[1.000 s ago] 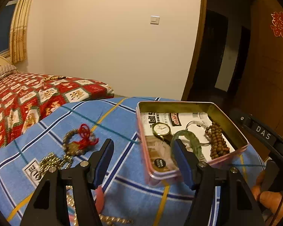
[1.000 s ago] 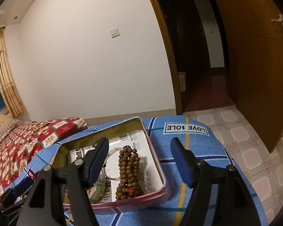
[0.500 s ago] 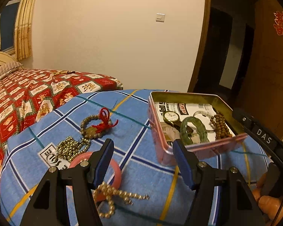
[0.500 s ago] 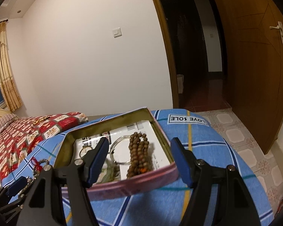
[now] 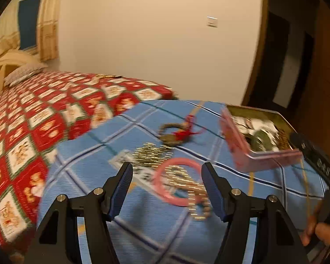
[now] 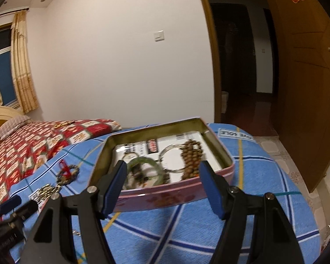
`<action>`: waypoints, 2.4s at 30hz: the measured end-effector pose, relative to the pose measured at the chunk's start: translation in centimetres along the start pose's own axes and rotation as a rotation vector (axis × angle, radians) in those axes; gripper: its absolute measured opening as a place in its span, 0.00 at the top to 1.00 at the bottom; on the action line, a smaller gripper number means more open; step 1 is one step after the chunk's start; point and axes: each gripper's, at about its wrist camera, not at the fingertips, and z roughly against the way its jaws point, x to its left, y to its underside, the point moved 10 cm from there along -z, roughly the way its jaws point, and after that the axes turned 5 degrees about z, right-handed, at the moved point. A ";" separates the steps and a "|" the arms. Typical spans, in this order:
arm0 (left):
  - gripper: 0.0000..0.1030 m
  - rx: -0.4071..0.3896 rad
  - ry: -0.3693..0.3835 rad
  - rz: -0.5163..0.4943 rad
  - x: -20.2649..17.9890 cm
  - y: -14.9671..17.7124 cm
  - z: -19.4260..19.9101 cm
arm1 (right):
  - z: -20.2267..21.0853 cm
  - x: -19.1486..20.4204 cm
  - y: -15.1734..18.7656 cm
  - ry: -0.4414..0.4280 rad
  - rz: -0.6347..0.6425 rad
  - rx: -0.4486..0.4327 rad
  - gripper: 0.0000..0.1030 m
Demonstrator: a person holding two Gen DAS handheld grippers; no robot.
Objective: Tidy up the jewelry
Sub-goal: 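Grasp the pearl necklace from the pile with the right tool, then grasp the gold-bead chain with the left tool while the right lifts the pearl necklace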
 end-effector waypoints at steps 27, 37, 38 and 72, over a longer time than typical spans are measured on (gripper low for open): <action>0.37 0.012 -0.154 0.061 6.9 -0.7 -0.2 | -2.1 18.9 6.2 -0.466 0.346 0.287 0.64; 0.37 -0.004 -0.206 0.013 7.2 -0.9 0.2 | -3.4 20.0 8.6 -0.486 0.401 0.420 0.81; 0.37 -0.004 -0.207 0.010 7.1 -0.9 0.2 | -3.3 19.9 8.7 -0.490 0.400 0.419 0.83; 0.37 0.168 0.003 0.020 3.1 -1.1 -6.4 | 0.0 10.4 -0.4 -0.350 0.071 0.027 0.84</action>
